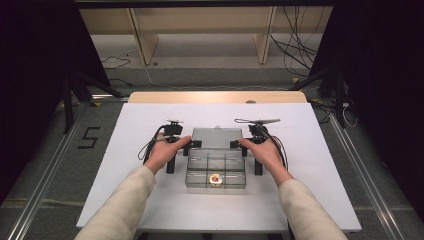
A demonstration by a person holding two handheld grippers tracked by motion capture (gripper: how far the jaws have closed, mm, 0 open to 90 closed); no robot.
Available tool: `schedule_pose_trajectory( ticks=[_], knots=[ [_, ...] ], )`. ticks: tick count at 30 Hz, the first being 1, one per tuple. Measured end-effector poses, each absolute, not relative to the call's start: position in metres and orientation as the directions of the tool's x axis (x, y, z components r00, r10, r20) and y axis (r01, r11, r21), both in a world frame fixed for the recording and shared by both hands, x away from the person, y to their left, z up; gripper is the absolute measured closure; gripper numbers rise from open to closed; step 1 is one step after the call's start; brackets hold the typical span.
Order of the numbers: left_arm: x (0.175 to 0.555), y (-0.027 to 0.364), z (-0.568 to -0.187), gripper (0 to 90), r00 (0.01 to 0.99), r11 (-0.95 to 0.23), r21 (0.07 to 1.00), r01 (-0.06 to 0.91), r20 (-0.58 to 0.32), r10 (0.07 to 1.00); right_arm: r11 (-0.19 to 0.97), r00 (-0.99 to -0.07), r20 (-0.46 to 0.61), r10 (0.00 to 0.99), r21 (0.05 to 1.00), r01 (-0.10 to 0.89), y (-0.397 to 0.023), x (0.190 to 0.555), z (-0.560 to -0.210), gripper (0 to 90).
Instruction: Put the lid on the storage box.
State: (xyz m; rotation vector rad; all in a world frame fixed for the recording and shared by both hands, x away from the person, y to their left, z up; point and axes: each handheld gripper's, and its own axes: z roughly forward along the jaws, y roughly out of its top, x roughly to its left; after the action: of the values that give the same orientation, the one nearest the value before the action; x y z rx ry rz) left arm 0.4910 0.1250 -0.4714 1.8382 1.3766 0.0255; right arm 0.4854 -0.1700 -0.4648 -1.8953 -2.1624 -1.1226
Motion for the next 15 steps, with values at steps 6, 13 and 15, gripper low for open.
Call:
schedule_pose_trajectory(
  ticks=[6, 13, 15],
  knots=[
    [0.491, 0.128, -0.469, 49.2, 0.413, -0.071, 0.618, 0.783, -0.431, 0.803, -0.016, -0.253, 0.496, 0.831, 0.475, 0.880, -0.178, 0.486, -0.462, 54.5],
    [0.490, 0.128, -0.467, 54.1, 0.421, -0.053, 0.633, 0.773, -0.449, 0.788, 0.015, -0.298, 0.467, 0.833, 0.518, 0.855, -0.182, 0.483, -0.455, 64.2],
    [0.490, 0.129, -0.466, 55.8, 0.433, -0.064, 0.642, 0.764, -0.437, 0.788, 0.016, -0.302, 0.466, 0.832, 0.524, 0.852, -0.183, 0.483, -0.455, 65.7]
  ],
)
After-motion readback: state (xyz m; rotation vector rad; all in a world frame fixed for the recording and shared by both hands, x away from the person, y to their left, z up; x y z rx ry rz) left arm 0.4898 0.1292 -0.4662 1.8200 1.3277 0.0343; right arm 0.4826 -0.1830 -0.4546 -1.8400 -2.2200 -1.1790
